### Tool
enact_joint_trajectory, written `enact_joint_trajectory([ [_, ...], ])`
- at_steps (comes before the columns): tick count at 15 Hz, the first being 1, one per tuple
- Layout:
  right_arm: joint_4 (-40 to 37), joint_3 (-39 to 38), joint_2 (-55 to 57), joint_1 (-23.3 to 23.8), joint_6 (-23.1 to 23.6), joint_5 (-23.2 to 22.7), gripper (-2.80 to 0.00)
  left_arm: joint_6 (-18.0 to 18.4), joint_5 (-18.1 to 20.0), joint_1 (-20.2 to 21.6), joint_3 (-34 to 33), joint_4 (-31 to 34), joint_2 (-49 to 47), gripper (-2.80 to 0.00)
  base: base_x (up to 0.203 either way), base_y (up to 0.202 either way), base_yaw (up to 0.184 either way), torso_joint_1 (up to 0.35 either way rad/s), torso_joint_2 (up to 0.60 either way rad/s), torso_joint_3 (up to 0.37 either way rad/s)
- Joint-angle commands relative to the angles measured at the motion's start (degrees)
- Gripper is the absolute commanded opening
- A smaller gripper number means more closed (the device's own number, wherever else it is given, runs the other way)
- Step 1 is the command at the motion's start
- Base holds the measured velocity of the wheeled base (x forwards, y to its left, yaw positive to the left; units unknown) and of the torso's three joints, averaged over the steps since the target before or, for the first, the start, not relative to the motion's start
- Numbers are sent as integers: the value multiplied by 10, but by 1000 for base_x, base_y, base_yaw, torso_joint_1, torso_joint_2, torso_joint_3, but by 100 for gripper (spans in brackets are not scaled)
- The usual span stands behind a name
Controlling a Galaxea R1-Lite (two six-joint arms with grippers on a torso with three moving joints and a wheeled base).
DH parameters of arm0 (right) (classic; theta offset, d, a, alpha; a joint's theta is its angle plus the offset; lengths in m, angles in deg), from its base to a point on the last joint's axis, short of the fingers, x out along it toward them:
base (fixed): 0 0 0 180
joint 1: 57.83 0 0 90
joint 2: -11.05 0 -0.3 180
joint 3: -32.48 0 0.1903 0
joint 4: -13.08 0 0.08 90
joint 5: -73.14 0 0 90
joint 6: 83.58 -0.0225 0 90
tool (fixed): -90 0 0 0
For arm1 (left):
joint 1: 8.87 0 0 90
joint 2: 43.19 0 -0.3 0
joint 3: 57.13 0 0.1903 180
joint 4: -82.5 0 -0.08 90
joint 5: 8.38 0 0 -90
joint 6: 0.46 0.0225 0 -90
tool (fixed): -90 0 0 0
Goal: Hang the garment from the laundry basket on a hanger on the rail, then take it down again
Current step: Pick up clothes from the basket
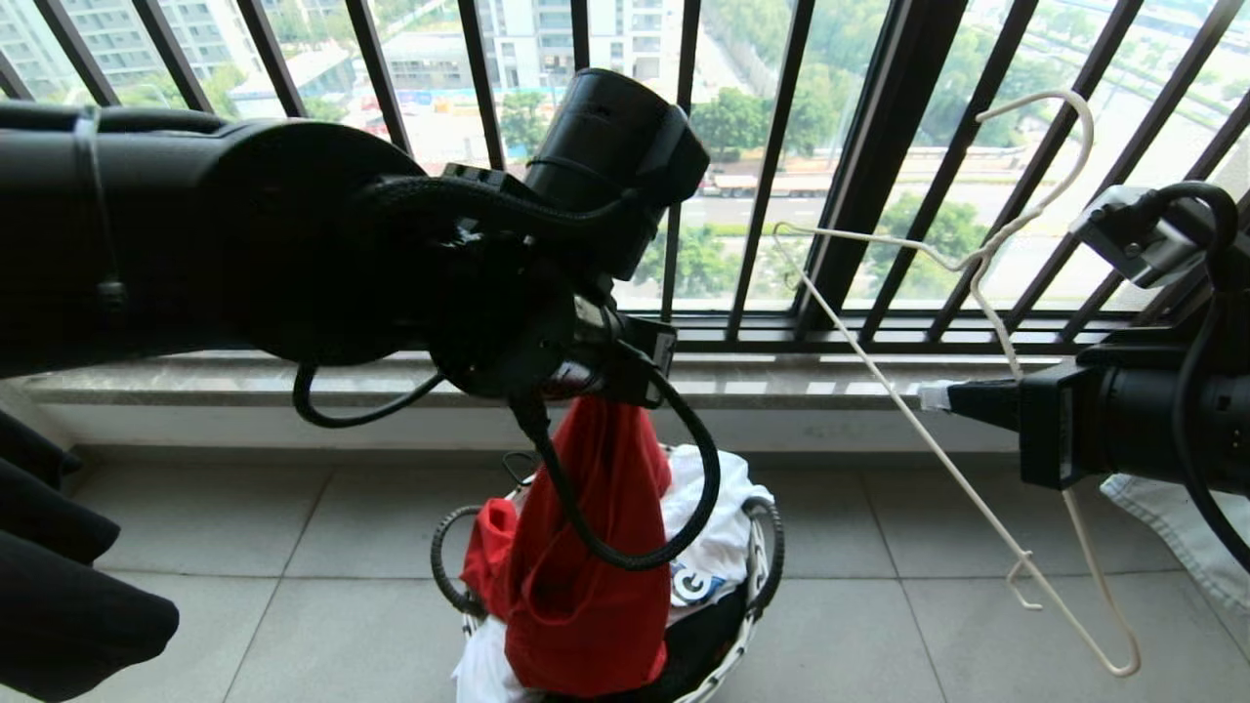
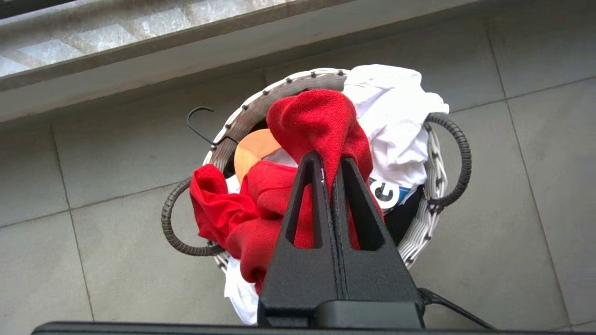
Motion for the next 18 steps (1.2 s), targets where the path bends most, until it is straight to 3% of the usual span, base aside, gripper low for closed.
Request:
enact_joint_trajectory([
  [1, 5, 1, -2, 8, -1, 1, -280, -29, -9, -23, 26, 0, 32, -280, 0, 0, 0, 0, 0, 0],
  [5, 11, 1, -2, 18, -1, 0, -280, -49, -45, -35, 74, -2, 65, -280, 0, 0, 0, 0, 0, 0],
  [8, 11, 1, -2, 18, -1, -1, -280, -96, -72, -35, 64, -2, 77, -280, 0, 0, 0, 0, 0, 0],
  [11, 11, 1, -1, 18, -1, 0, -280, -151, -77, -33, -77, -15, 77, -280, 0, 0, 0, 0, 0, 0],
  [13, 11, 0, 2, 18, -1, -1, -280, -178, -76, -24, -189, -76, 68, -280, 0, 0, 0, 0, 0, 0],
  [16, 10, 0, 7, 18, -1, 0, -280, -182, -74, 8, -307, -222, -5, -280, 0, 0, 0, 0, 0, 0],
  [18, 10, 0, 11, 18, 0, 0, -280, -175, -72, 25, -336, -248, -55, -280, 0, 0, 0, 0, 0, 0],
])
